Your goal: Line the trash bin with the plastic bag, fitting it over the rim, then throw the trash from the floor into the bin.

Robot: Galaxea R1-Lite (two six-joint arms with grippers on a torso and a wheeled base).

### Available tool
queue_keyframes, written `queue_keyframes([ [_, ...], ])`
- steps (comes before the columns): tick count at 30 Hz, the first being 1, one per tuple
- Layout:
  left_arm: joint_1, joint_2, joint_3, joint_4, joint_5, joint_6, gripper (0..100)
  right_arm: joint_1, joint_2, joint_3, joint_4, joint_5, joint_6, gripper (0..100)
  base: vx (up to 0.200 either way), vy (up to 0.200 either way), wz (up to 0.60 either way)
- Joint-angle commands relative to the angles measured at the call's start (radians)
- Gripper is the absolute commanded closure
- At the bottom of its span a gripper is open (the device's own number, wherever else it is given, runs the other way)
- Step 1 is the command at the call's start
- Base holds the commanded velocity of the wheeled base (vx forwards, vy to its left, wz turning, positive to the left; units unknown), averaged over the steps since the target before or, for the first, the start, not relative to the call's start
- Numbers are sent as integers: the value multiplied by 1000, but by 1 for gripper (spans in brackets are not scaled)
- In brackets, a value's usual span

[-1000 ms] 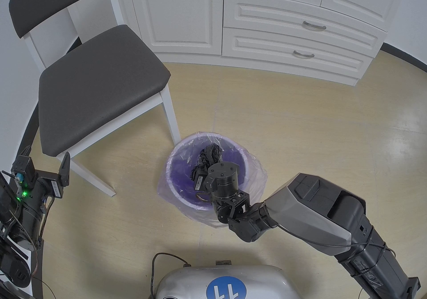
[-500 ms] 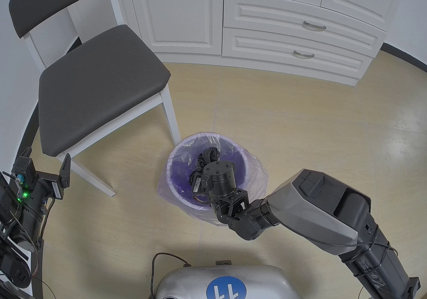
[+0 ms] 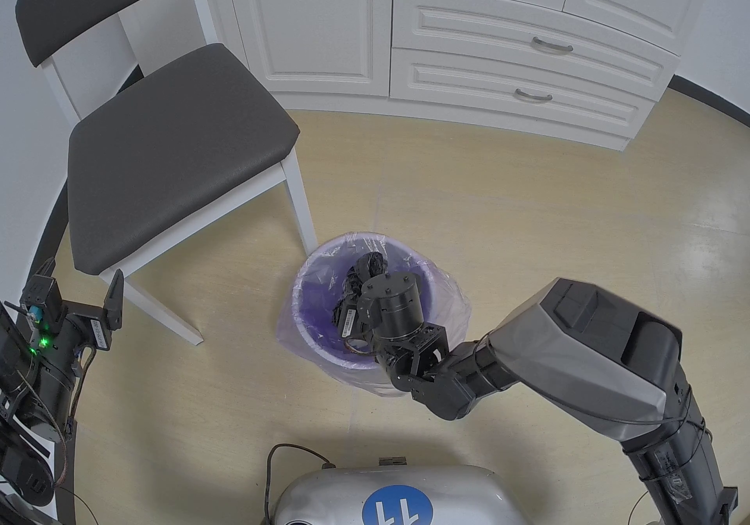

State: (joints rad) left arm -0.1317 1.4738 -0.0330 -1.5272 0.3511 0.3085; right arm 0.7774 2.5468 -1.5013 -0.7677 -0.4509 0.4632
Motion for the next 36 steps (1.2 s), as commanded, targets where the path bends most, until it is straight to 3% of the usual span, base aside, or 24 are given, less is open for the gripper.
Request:
queue_keyframes([
  [1, 0, -3, 1, -1, 0, 0, 0, 2, 73, -22, 13, 21, -1, 100, 0, 0, 0],
  [12, 0, 0, 1, -1, 0, 0, 0, -33, 151, -111, -16, 26, 20, 100, 0, 0, 0],
  [36, 0, -3, 4, -2, 0, 0, 0, -18, 47, -45, -18, 21, 18, 100, 0, 0, 0],
])
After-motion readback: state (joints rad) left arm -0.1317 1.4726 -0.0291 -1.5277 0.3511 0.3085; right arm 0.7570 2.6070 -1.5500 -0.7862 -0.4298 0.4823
